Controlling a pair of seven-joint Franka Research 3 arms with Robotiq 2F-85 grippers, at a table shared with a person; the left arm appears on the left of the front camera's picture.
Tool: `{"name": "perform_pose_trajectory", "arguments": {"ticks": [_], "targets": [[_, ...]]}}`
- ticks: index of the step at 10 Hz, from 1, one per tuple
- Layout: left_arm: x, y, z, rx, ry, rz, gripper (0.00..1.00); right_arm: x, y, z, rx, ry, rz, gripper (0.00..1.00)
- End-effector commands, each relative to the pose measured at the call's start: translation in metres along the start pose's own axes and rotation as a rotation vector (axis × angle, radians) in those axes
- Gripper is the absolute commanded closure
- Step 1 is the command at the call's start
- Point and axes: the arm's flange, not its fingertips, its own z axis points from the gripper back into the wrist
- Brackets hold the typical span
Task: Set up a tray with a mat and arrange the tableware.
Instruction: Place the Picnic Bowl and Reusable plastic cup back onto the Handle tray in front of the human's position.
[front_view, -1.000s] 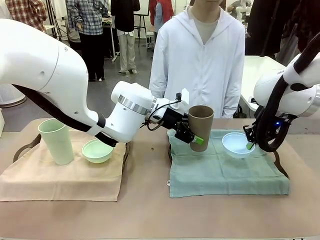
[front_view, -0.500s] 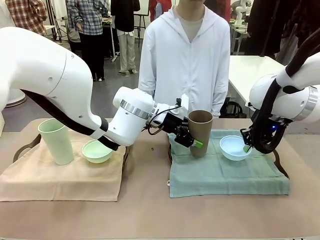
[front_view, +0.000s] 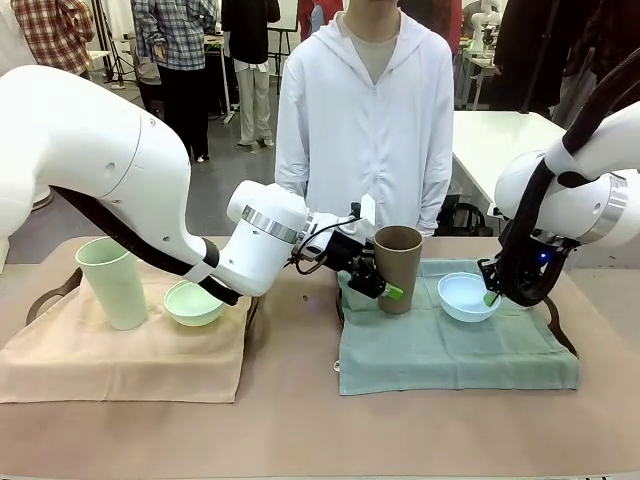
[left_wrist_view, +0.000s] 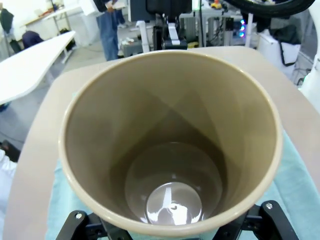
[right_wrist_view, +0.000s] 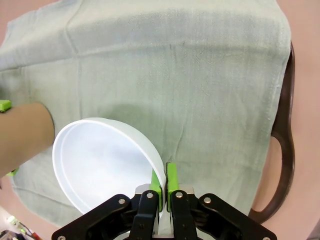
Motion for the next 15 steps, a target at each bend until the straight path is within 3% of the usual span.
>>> {"name": "perform_pose_trajectory", "arguments": {"ticks": [1, 2, 3, 4, 6, 7, 10, 12, 15], "targets": [[0.002, 0.005, 0.0, 0.014, 0.015, 0.018, 0.0, 0.005, -0.004, -0.005, 0.016, -0.007, 0.023, 0.35], [0.003, 0.005, 0.0, 0.022, 0.02, 0.027, 0.0, 0.004, -0.005, -0.002, 0.007, -0.011, 0.015, 0.0], [0.001, 0.005, 0.002, 0.019, 0.018, 0.072, 0.0, 0.004, -0.005, 0.001, 0.002, -0.01, 0.011, 0.15], [-0.001, 0.005, 0.003, 0.02, 0.024, 0.083, 0.0, 0.002, -0.006, 0.004, -0.001, -0.008, 0.016, 0.0], [-0.005, 0.006, 0.007, 0.008, 0.061, 0.12, 0.0, 0.0, -0.009, 0.011, -0.007, -0.005, 0.024, 0.0], [-0.007, 0.006, 0.01, -0.008, 0.077, 0.14, 0.0, -0.001, -0.01, 0.015, -0.001, 0.0, 0.024, 0.3], [-0.014, -0.003, 0.028, -0.048, 0.2, 0.196, 0.0, -0.006, -0.017, 0.032, -0.016, 0.006, 0.021, 0.03], [-0.005, -0.02, 0.057, -0.02, 0.312, 0.238, 0.0, -0.018, -0.021, 0.057, -0.048, 0.007, 0.029, 0.03], [0.046, -0.054, 0.126, 0.06, 0.457, 0.403, 0.0, -0.044, -0.015, 0.095, -0.087, -0.007, 0.066, 0.03]]}}
